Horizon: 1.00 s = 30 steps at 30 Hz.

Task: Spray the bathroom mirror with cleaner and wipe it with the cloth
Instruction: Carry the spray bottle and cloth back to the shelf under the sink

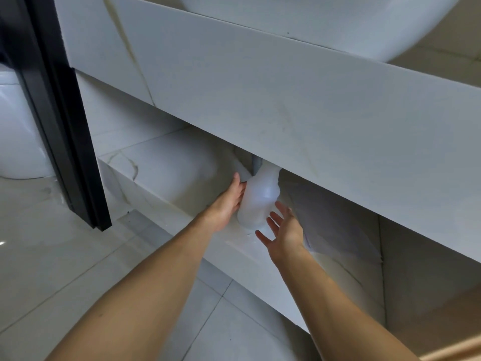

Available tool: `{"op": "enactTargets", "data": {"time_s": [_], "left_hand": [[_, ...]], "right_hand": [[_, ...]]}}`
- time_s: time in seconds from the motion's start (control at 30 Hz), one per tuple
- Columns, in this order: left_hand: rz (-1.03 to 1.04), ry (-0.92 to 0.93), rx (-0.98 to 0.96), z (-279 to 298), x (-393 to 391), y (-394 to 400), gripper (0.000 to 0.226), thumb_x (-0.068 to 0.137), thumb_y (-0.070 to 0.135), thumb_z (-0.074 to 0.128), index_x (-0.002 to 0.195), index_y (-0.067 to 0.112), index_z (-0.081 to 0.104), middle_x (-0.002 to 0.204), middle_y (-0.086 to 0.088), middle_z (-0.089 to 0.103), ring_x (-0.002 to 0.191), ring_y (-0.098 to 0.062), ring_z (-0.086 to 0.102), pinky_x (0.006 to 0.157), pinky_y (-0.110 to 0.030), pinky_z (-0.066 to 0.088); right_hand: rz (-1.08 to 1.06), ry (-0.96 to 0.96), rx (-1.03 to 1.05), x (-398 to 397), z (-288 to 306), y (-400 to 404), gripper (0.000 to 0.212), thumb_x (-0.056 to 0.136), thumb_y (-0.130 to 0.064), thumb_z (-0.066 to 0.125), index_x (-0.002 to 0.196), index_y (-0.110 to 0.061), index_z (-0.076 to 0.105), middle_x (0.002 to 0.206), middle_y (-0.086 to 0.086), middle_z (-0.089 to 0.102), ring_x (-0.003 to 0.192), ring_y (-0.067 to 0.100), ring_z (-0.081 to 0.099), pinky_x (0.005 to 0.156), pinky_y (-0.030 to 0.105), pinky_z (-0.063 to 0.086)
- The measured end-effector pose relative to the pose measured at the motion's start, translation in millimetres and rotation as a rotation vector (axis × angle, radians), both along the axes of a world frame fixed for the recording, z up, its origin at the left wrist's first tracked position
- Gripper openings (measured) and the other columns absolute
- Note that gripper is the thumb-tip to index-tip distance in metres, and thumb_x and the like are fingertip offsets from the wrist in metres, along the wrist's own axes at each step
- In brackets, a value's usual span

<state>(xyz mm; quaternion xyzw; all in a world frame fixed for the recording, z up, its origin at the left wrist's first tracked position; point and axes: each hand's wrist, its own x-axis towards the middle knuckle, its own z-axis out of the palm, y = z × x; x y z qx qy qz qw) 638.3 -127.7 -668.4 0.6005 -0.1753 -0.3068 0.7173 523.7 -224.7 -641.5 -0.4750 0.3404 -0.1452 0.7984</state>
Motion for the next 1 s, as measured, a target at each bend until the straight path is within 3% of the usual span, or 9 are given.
{"op": "enactTargets", "data": {"time_s": [0.13, 0.27, 0.43, 1.0], "left_hand": [[0.043, -0.008, -0.03, 4, -1, 3, 0.073, 0.1, 0.064, 0.008, 0.158, 0.022, 0.023, 0.162, 0.006, 0.029, 0.149, -0.01, 0.026, 0.125, -0.035, 0.015], [0.073, 0.02, -0.067, 5, -6, 5, 0.074, 0.099, 0.064, 0.009, 0.157, 0.02, 0.023, 0.162, 0.003, 0.03, 0.148, -0.012, 0.028, 0.123, -0.034, 0.019], [0.09, 0.19, -0.193, 2, -9, 10, 0.083, 0.097, 0.07, 0.009, 0.154, 0.015, 0.033, 0.157, -0.002, 0.039, 0.146, -0.014, 0.034, 0.124, -0.037, 0.022], [0.1, 0.31, -0.211, 6, -24, 30, 0.089, 0.093, 0.075, 0.013, 0.156, 0.015, 0.027, 0.163, -0.003, 0.027, 0.151, -0.019, 0.024, 0.125, -0.043, 0.016]], "right_hand": [[-0.012, -0.017, 0.03, -1, 3, -1, 0.036, 0.106, -0.036, 0.035, 0.132, -0.025, 0.058, 0.141, 0.005, 0.053, 0.134, 0.022, 0.047, 0.108, 0.054, 0.043], [-0.018, -0.085, 0.101, -2, 1, -5, 0.048, 0.107, -0.043, 0.027, 0.138, -0.021, 0.056, 0.15, 0.004, 0.048, 0.142, 0.019, 0.04, 0.119, 0.042, 0.029], [-0.006, -0.181, 0.229, -4, -2, -9, 0.056, 0.106, -0.049, 0.02, 0.146, -0.02, 0.048, 0.157, 0.005, 0.039, 0.149, 0.02, 0.029, 0.124, 0.041, 0.018], [-0.019, -0.209, 0.245, -17, -1, 0, 0.058, 0.105, -0.053, 0.022, 0.147, -0.021, 0.047, 0.156, 0.0, 0.04, 0.149, 0.019, 0.029, 0.123, 0.044, 0.02]]}}
